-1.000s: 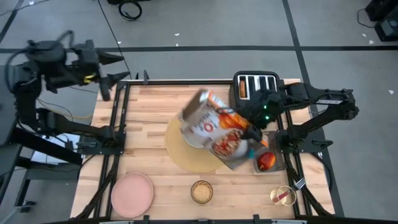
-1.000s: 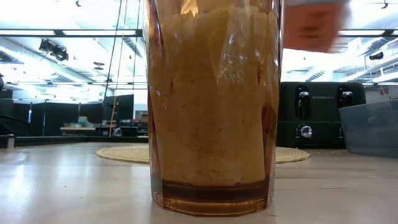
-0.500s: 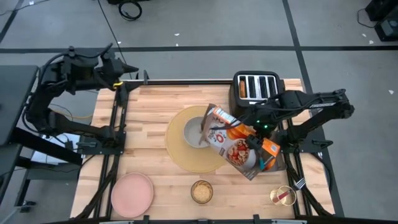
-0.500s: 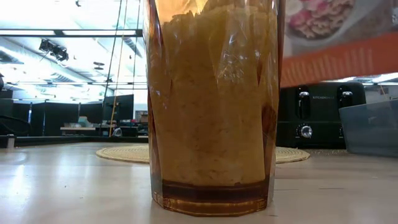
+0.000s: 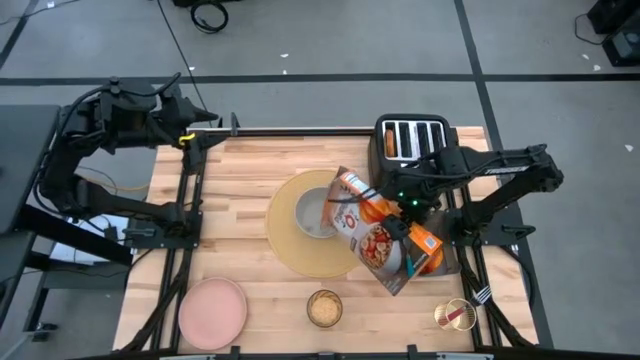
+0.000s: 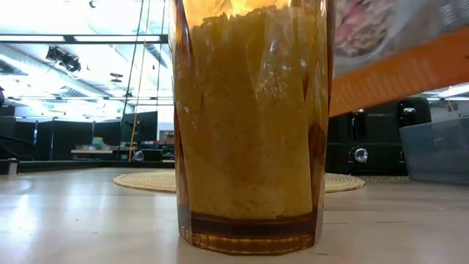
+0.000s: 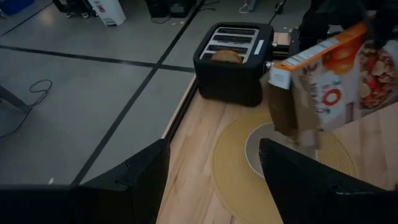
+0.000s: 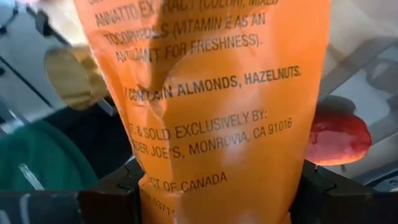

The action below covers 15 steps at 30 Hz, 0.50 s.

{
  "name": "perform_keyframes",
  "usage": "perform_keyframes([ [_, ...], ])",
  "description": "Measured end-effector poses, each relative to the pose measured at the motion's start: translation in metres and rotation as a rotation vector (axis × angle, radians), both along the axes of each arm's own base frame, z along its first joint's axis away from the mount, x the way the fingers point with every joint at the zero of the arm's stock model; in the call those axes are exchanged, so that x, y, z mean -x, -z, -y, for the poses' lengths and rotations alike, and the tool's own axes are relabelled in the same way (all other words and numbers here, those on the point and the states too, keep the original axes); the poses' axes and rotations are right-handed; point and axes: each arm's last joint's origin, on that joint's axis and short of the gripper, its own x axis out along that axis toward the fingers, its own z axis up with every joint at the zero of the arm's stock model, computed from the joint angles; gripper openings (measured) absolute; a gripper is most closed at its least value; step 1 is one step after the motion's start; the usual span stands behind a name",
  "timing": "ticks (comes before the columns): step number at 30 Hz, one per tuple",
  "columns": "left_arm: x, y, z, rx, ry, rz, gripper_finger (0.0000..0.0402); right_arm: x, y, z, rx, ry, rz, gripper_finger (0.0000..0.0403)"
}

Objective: Arrange a breakfast setting
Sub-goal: Pour the cereal from the brown cereal box into the gray bowl

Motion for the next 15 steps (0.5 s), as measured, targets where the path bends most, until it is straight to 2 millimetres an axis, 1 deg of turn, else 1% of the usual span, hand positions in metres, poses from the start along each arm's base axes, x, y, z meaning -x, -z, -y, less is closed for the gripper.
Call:
perform_keyframes([
  [2, 0.001, 0.000, 0.001, 0.000, 0.004, 0.003, 0.0254, 0.000, -0.001, 0.003, -0.007, 0.025, -0.003, 0.0241],
  [6, 0.002, 0.000, 0.001, 0.001, 0.005, 0.004, 0.0254, -0.004, -0.003, 0.007, -0.085, 0.050, 0.026, 0.0241],
  [11, 0.002, 0.000, 0.001, -0.001, 0.006, 0.002, 0.0254, -0.006, -0.005, 0.010, -0.118, 0.067, 0.044, 0.0241],
  [15, 0.002, 0.000, 0.001, -0.021, 0.018, -0.008, 0.0254, -0.006, -0.005, 0.014, -0.138, 0.110, 0.023, 0.0241],
])
